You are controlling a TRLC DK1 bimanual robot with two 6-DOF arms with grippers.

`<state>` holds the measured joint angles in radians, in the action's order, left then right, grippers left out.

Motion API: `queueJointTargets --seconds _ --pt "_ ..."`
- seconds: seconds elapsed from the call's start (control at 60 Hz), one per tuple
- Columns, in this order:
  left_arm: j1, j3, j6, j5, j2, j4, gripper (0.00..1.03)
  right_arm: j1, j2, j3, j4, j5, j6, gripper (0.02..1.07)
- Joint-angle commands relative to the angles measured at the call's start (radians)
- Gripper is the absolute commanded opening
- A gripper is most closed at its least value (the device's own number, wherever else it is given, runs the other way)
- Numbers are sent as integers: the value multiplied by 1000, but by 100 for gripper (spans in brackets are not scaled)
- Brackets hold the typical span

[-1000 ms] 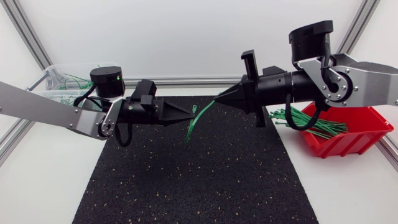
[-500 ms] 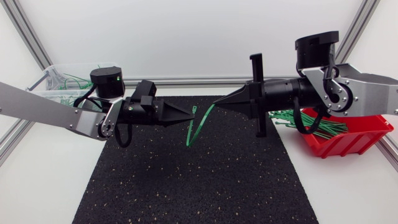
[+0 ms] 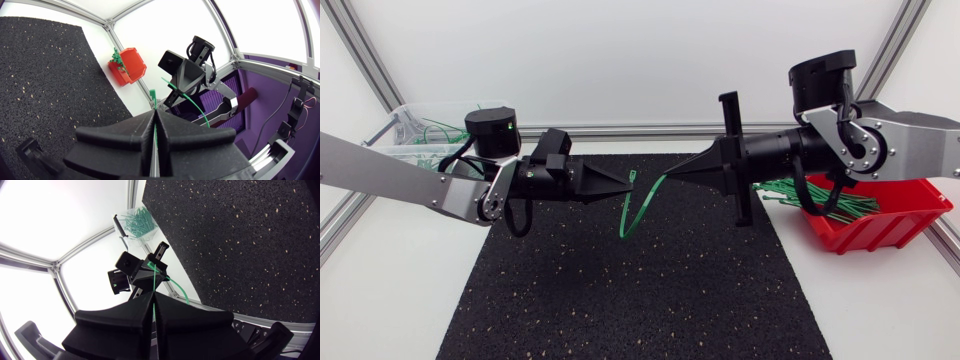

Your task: Take a green cable tie from the red box, thread the tail through the head to close it, then place it in the transparent bin on the left.

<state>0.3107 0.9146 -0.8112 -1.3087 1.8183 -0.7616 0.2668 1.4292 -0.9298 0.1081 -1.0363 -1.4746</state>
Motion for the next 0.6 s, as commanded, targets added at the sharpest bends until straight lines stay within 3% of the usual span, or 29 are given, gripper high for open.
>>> queueJointTargets --seconds 0.0,0.133,0.2,0.3,0.383,0.533,0.567,0.583 --pt "1 -22 4 -9 -8 -22 3 -11 22 -20 -2 -7 -33 8" --pt "4 -22 3 -9 -7 -22 3 -67 70 -10 -122 32 -29 8" --pt "7 -20 3 -9 -7 -22 4 -72 56 29 -245 200 19 8" --pt "10 -17 -2 -9 -11 -22 3 -60 31 34 -228 349 192 8" --pt "11 -16 -6 -9 -14 -22 3 -5 -12 66 -246 604 379 8" --pt "11 -14 -9 -9 -13 -22 3 -11 4 68 -251 622 387 8" --pt "13 -14 -9 -9 -13 -22 3 -23 16 65 -246 585 361 8" --pt "13 -14 -11 -11 -13 -22 3 -46 39 57 -239 522 310 8"
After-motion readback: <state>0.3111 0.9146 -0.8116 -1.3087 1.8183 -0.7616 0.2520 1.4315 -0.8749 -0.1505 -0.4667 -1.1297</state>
